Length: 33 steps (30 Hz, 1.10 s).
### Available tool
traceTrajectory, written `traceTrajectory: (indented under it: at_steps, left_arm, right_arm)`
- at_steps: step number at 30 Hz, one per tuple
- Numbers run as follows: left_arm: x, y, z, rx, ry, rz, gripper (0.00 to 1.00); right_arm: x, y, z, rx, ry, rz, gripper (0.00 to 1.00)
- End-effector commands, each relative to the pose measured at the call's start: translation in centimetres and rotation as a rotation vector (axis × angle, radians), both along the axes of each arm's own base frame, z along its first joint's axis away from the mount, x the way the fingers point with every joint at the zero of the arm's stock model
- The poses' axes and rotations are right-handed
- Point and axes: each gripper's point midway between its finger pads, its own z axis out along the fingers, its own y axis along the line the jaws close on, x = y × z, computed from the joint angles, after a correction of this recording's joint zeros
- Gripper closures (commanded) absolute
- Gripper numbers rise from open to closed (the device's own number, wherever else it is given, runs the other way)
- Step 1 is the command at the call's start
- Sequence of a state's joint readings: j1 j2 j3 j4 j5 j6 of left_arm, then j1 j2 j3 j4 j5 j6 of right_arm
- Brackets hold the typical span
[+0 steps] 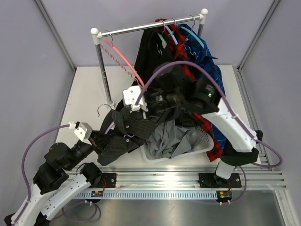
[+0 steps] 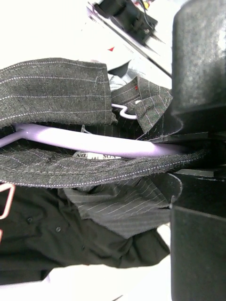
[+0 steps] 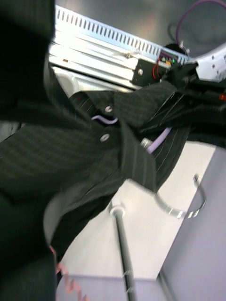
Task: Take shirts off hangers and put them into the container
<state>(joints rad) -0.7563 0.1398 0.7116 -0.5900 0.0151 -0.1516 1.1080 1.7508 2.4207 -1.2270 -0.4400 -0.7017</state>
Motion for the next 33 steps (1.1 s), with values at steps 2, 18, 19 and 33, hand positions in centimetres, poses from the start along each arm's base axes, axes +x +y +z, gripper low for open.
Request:
traceTrajectory:
  at_steps: [2,18,19,33]
  left_arm:
    - [-0.1,0.1,4.2,0.062,-0.147,-0.034,1.00]
    - [-1.5,-1.6,6.2,0.175,-0.239,-0.194,1.00]
    - [-1.5,-1.5,6.4,0.165,-0.245,-0.190,1.00]
    - [0.6,0.7,6.1,0.085,-0.253,0.008,1.00]
  right_arm:
    - [0.6,-3.3,3.1,0.055,-0.102,0.015,0.41]
    - [2.3,-2.1,-4.8,-0.161,-0.139,0.124,0.31]
    - [2.6,-1.8,-5.1,-0.161,-0.140,0.121,0.32]
    - [1.5,-1.1,-7.6,-0.220,-0.022,0.163,0.94]
